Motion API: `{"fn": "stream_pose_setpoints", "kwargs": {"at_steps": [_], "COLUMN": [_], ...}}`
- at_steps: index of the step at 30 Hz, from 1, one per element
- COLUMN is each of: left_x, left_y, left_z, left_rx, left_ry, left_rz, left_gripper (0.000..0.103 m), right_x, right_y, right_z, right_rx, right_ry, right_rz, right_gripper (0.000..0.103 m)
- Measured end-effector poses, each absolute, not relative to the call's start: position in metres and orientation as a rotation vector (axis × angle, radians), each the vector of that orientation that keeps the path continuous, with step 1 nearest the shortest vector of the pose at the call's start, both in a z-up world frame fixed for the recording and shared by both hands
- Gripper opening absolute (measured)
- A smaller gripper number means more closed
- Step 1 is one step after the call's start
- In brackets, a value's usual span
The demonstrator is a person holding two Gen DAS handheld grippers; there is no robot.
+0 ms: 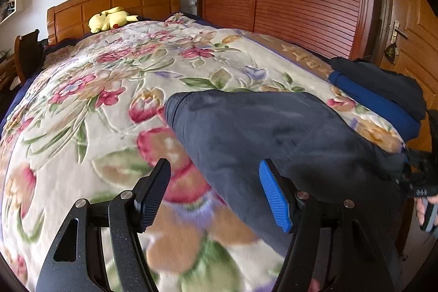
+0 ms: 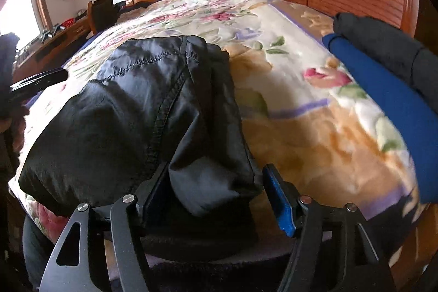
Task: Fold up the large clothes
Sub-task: 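Grasp the jacket's opposite end with the left gripper while the right gripper holds it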
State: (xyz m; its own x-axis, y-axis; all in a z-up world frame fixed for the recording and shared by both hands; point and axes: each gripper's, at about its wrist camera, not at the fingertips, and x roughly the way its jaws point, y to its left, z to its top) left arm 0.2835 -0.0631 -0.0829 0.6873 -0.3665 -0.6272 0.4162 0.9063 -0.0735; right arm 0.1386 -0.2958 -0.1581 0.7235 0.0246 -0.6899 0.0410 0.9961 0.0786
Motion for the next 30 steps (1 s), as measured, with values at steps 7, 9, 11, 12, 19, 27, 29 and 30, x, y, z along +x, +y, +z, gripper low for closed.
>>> {"fn": "stream_pose_setpoints", "kwargs": {"at_steps": [7,9,11,12,19,27,29,30], "left_x": [0.341,0.354,0.369,0.374,0.397,0.402,0.403,0.404], "left_y": [-0.076,-0.078,-0.079,-0.08,-0.083,-0.088,-0.089,-0.089], "left_z": [-0.104,-0.11,-0.118,-0.12,-0.132,-0.138,-0.139,-0.139], "left_rx": [0.108,0.113,0.105,0.099,0.087,0.095,0.095,0.092], "left_ry": [0.745,0.762,0.785,0.793,0.815,0.83,0.837,0.842], "left_rz": [-0.404,-0.402,-0.4,-0.403,-0.391,-0.389,-0.39,-0.392], "left_gripper": [0.068,0.068,0.068,0.068,0.075,0.075,0.075,0.075], "right_x": [0.145,0.144,0.144,0.144,0.146,0.15,0.152,0.152], "right_y": [-0.297,-0.298,-0.297,-0.298,-0.304,-0.305,-0.305,-0.304], "right_z": [-0.165,-0.165,-0.167,-0.168,-0.175,-0.18,-0.182,-0.182], "right_rx": [0.086,0.083,0.083,0.087,0.168,0.213,0.224,0.22], "right_ry": [0.776,0.776,0.775,0.775,0.777,0.782,0.782,0.783], "right_rz": [0.008,0.008,0.008,0.01,0.027,0.028,0.03,0.032], "right_gripper": [0.069,0.069,0.069,0.069,0.069,0.069,0.069,0.069]}}
